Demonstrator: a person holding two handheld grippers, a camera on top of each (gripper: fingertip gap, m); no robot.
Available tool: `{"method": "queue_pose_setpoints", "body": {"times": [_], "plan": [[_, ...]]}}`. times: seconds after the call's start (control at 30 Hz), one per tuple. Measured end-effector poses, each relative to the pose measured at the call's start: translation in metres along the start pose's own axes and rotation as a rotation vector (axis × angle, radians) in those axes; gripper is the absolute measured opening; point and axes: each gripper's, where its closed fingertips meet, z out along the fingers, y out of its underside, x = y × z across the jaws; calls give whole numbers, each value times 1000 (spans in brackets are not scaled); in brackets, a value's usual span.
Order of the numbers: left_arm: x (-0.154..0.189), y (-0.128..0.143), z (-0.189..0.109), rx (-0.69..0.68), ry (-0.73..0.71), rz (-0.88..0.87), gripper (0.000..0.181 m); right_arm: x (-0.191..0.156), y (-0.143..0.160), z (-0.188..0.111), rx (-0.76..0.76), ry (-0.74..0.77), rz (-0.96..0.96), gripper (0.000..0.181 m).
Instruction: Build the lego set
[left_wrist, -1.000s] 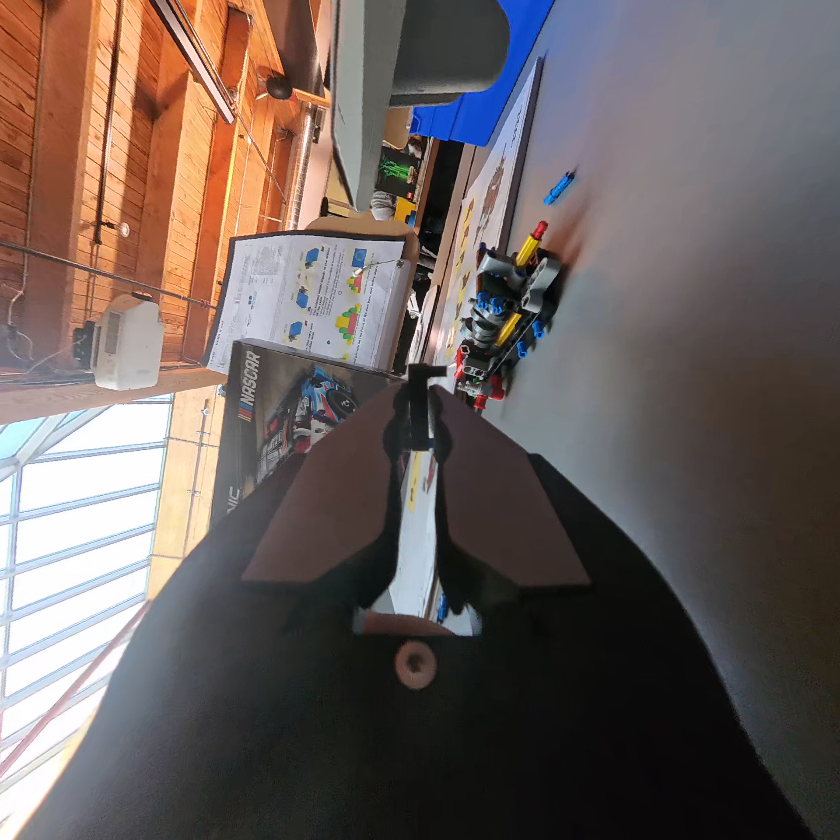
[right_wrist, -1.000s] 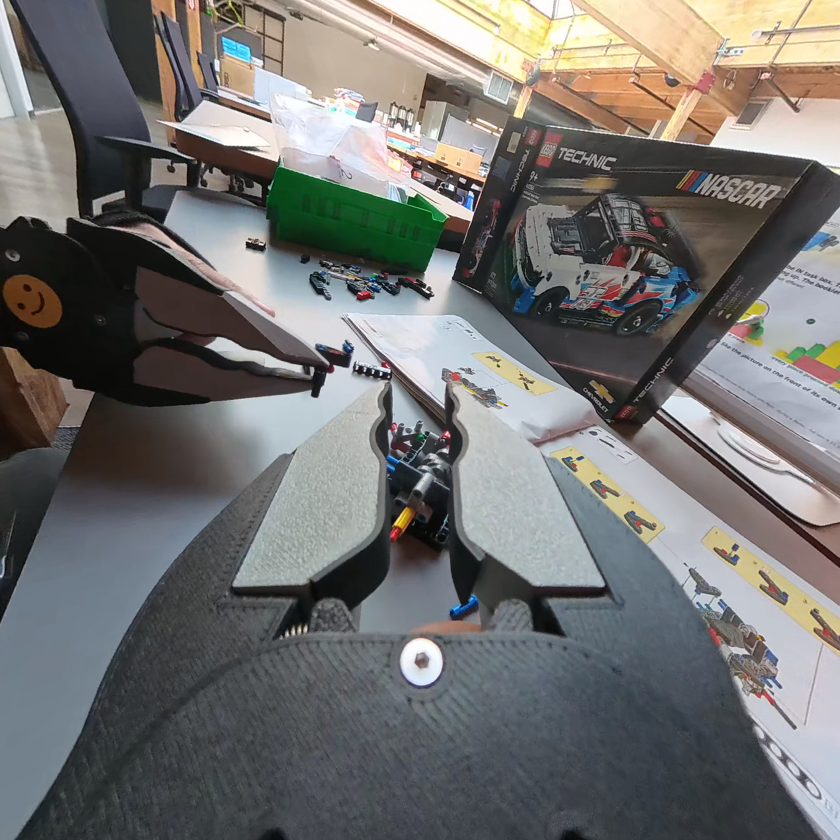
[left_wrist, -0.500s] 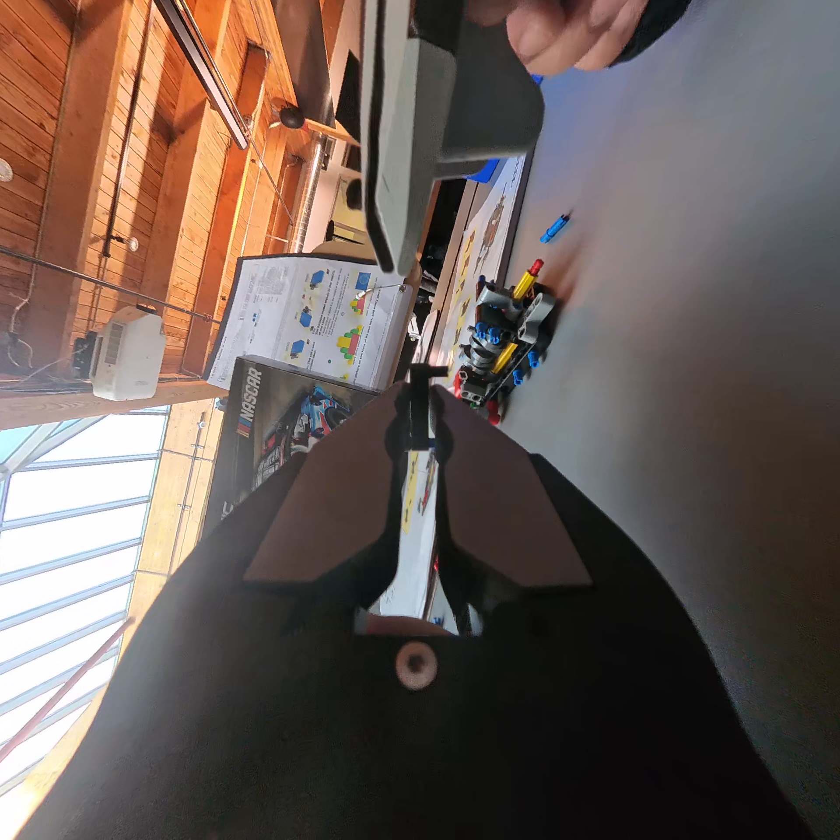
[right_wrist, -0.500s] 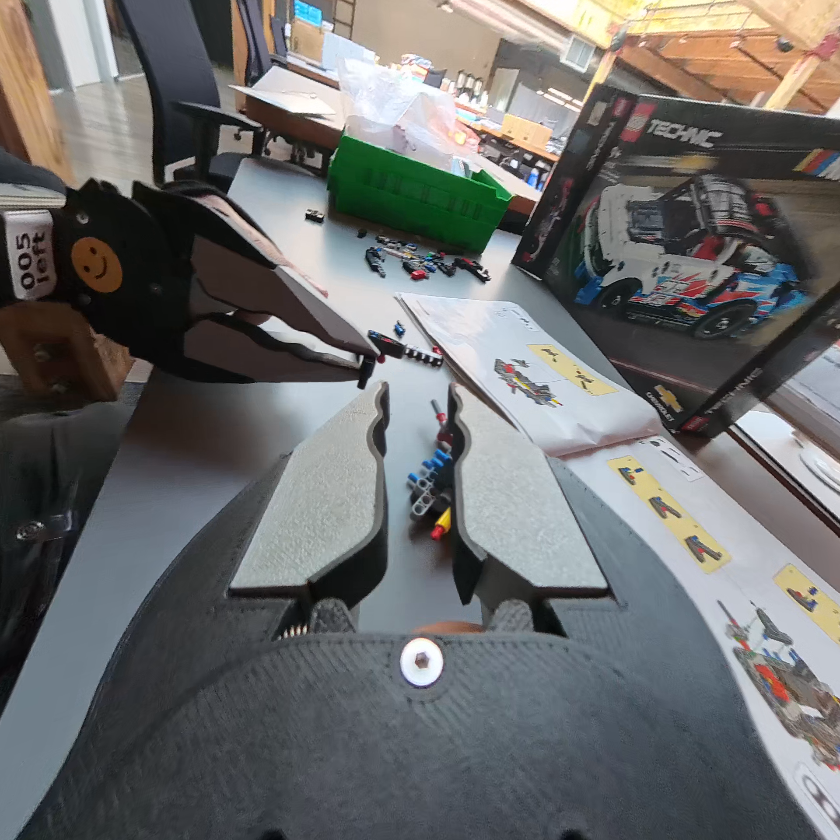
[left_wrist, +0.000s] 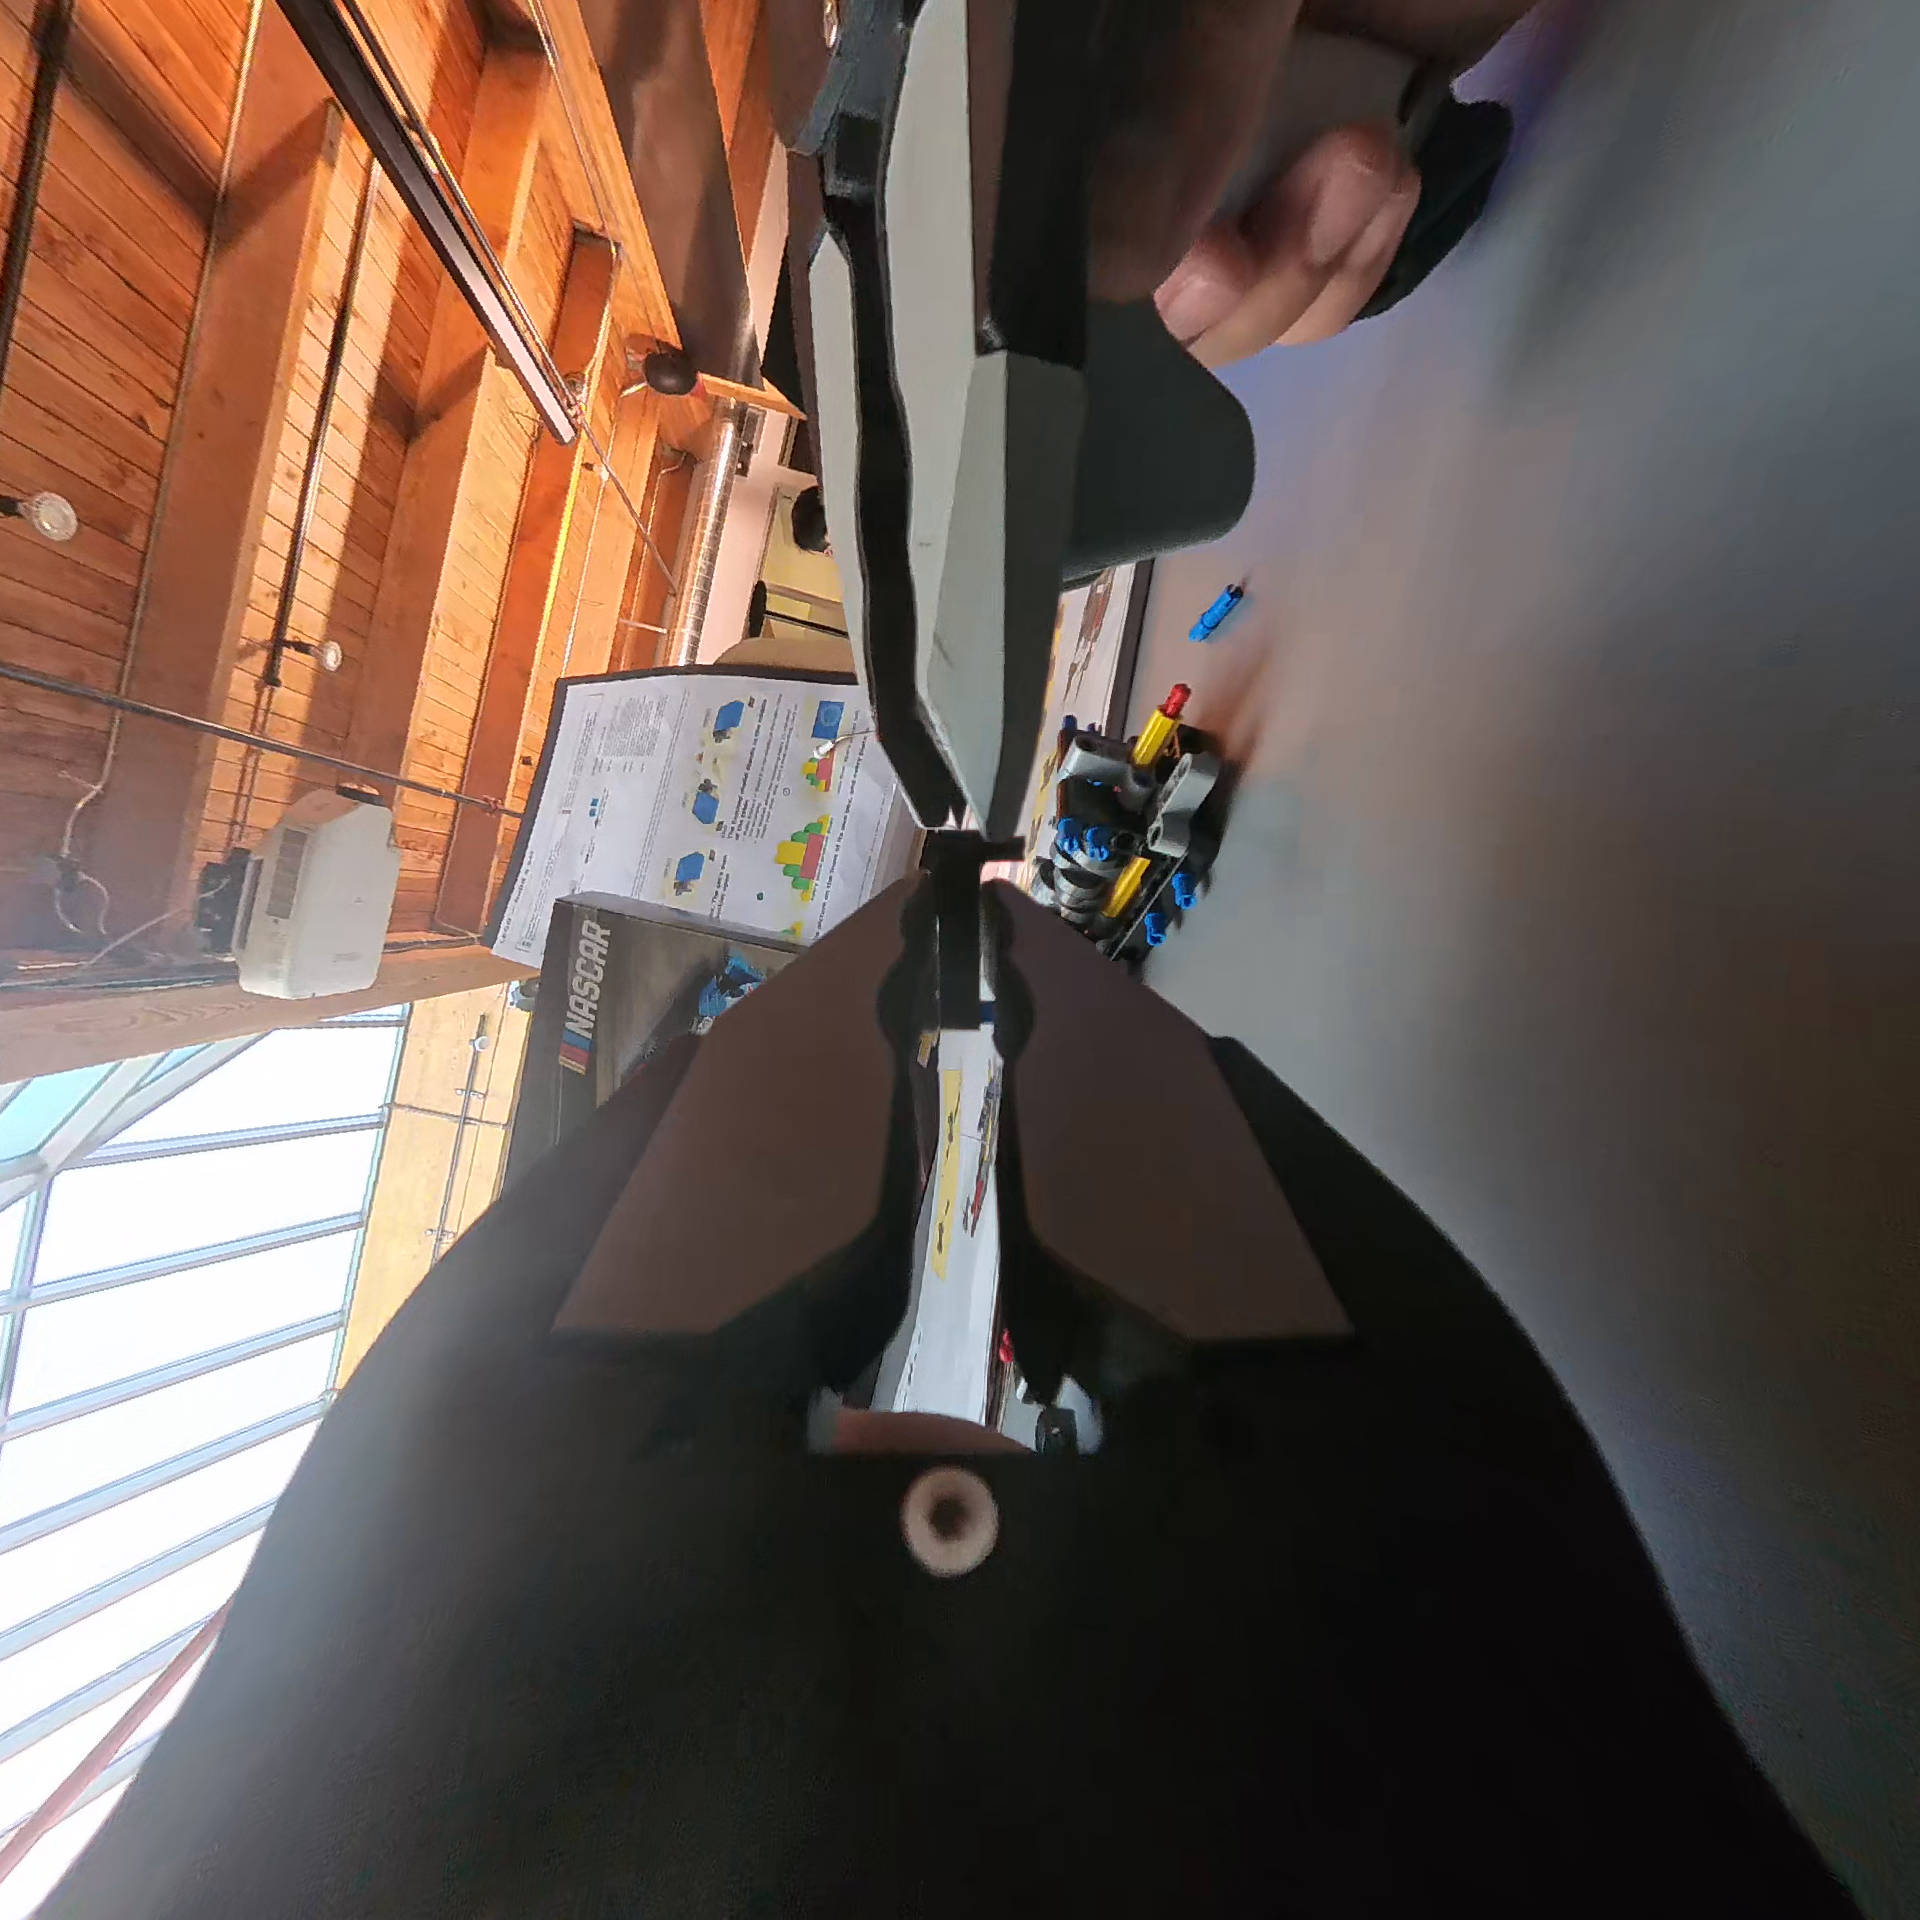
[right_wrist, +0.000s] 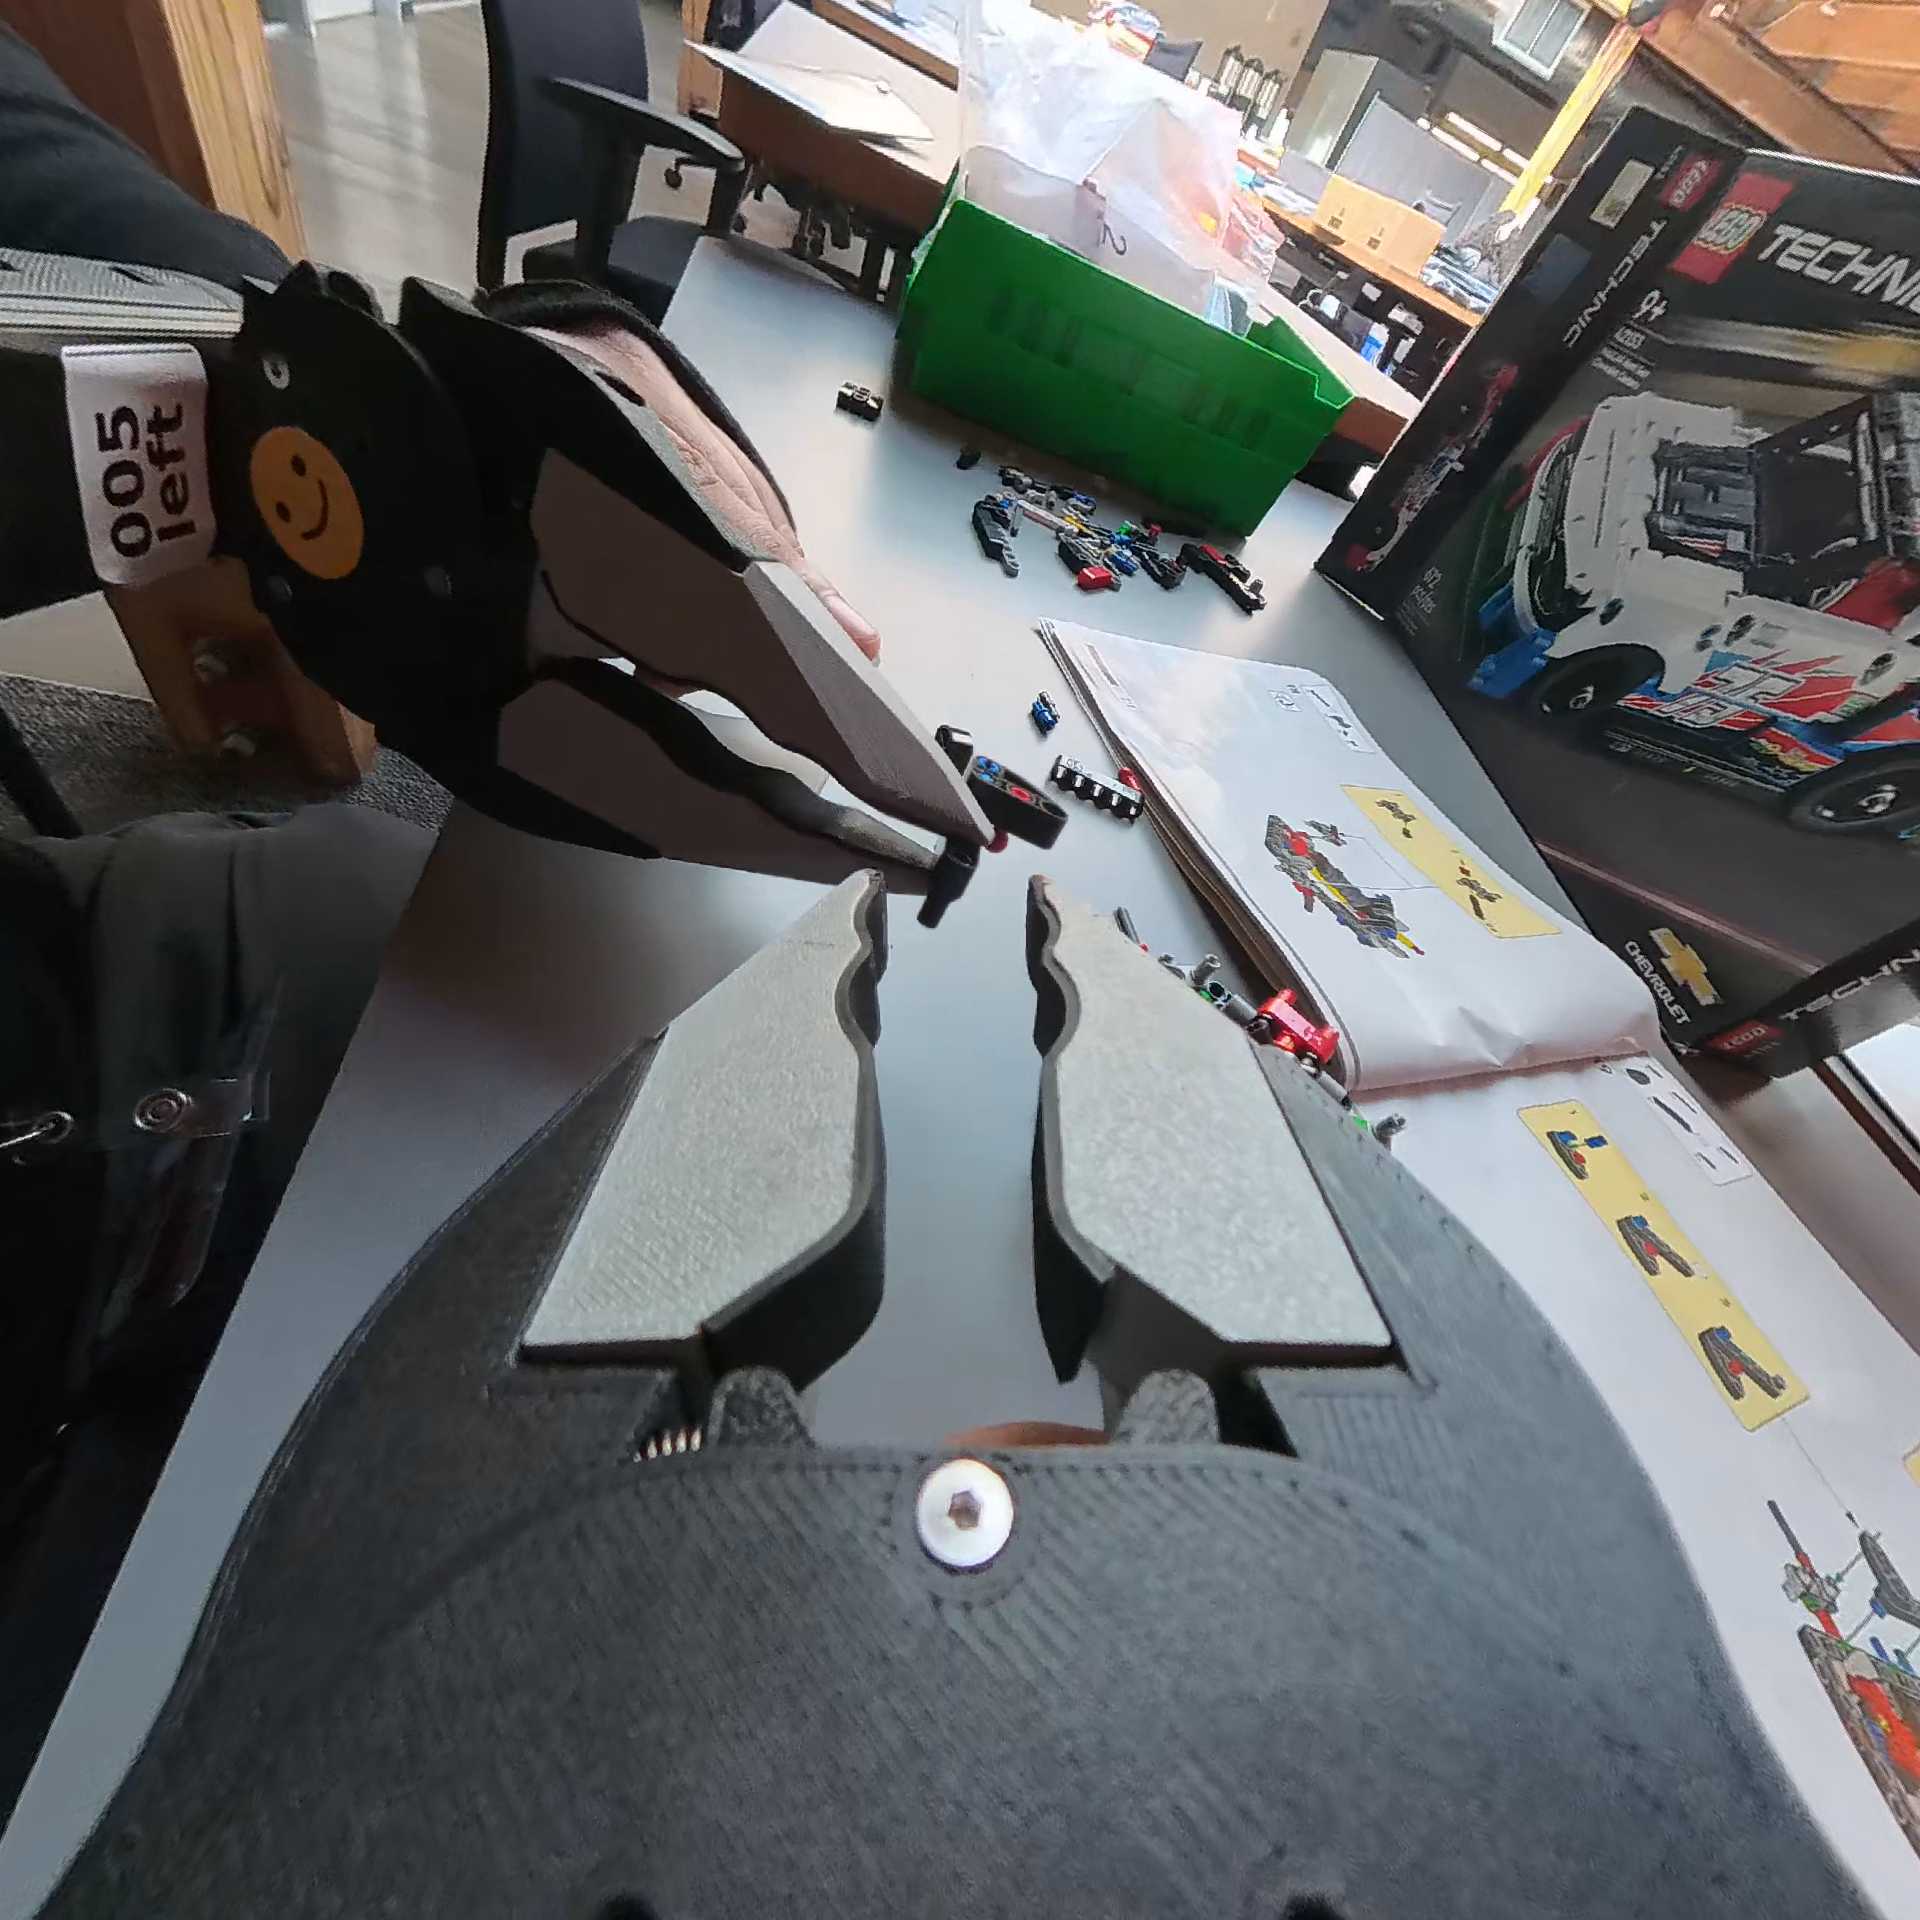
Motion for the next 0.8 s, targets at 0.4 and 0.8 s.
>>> {"method": "queue_pose_setpoints", "body": {"times": [0.4, 0.8], "plan": [[1, -3, 0, 10, 6, -37, 5, -11, 3, 3, -28, -47, -18, 25], [4, 1, 1, -8, 17, -55, 4, -9, 4, 2, -26, -44, -5, 26]]}}
